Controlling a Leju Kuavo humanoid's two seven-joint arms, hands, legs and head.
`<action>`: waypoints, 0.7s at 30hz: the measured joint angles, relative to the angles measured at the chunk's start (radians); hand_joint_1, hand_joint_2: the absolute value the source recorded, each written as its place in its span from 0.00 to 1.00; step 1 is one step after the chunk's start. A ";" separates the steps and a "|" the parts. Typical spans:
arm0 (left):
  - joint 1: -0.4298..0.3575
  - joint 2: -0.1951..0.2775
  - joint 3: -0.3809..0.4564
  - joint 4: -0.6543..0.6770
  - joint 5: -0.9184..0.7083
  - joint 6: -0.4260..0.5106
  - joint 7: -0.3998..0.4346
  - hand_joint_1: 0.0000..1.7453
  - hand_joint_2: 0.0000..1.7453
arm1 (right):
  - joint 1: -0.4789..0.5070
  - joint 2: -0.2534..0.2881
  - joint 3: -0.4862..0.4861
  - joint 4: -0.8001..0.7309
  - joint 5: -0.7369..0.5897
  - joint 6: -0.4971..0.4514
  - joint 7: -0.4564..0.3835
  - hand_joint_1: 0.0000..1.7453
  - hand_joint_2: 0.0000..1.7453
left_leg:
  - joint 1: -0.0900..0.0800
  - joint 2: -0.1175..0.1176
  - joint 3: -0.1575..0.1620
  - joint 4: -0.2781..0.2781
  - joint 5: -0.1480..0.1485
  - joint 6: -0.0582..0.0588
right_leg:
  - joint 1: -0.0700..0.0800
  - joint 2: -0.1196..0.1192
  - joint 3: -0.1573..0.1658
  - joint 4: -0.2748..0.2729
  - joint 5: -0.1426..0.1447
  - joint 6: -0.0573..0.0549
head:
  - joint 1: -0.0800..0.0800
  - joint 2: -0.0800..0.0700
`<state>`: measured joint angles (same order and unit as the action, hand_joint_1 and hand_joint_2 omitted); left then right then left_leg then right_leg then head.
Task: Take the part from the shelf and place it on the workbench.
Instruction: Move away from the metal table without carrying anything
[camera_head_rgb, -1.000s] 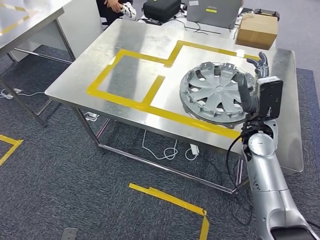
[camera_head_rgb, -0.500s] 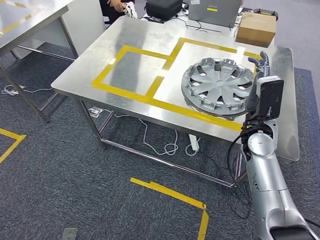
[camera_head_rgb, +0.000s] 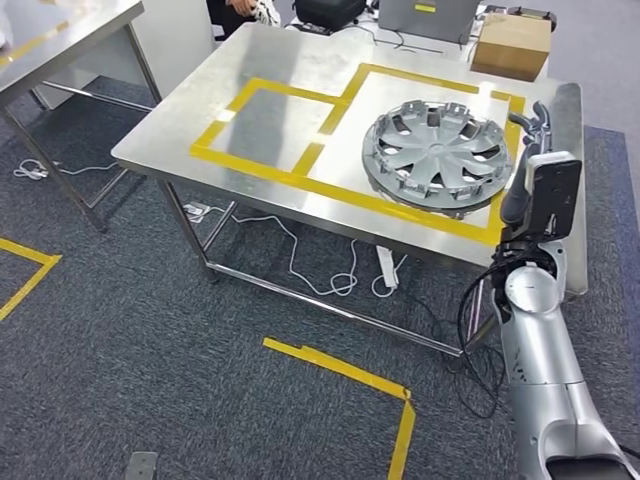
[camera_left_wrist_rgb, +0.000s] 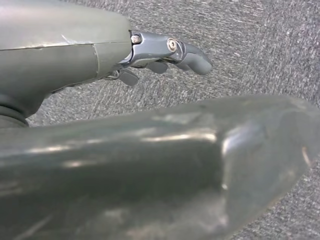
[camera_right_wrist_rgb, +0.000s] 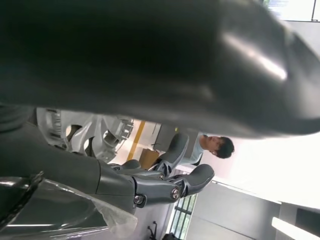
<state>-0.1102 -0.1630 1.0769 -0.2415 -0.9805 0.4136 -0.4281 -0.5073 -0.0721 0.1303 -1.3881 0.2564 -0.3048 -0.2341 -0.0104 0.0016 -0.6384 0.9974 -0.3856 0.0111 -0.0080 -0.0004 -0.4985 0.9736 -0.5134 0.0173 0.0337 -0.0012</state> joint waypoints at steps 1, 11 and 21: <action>0.000 0.000 0.000 0.000 -0.001 0.001 0.000 0.00 0.00 | 0.000 0.000 0.000 0.000 0.000 0.000 0.000 0.00 0.00 | 0.001 -0.001 -0.007 0.015 -0.017 -0.007 | -0.001 -0.001 -0.006 -0.001 0.008 -0.010 | -0.002 0.000; -0.002 0.000 0.000 0.000 -0.004 0.003 0.000 0.00 0.00 | 0.002 0.000 0.000 -0.003 0.001 0.000 0.001 0.00 0.00 | 0.009 -0.003 0.103 0.057 -0.122 -0.011 | 0.001 -0.002 -0.103 0.016 0.078 -0.011 | -0.006 0.000; -0.001 0.001 0.000 0.000 -0.012 0.006 -0.010 0.00 0.00 | 0.005 -0.002 -0.002 -0.004 0.001 0.000 0.003 0.00 0.00 | 0.006 0.002 0.067 -0.015 -0.058 0.038 | -0.003 -0.001 -0.223 0.295 -0.080 0.035 | -0.003 0.000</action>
<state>-0.1112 -0.1624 1.0769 -0.2415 -0.9925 0.4200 -0.4381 -0.5022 -0.0745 0.1285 -1.3919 0.2575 -0.3048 -0.2315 -0.0045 0.0036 -0.5709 0.9825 -0.4440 0.0490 -0.0107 -0.0017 -0.7213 1.2684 -0.5931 0.0518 0.0307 -0.0012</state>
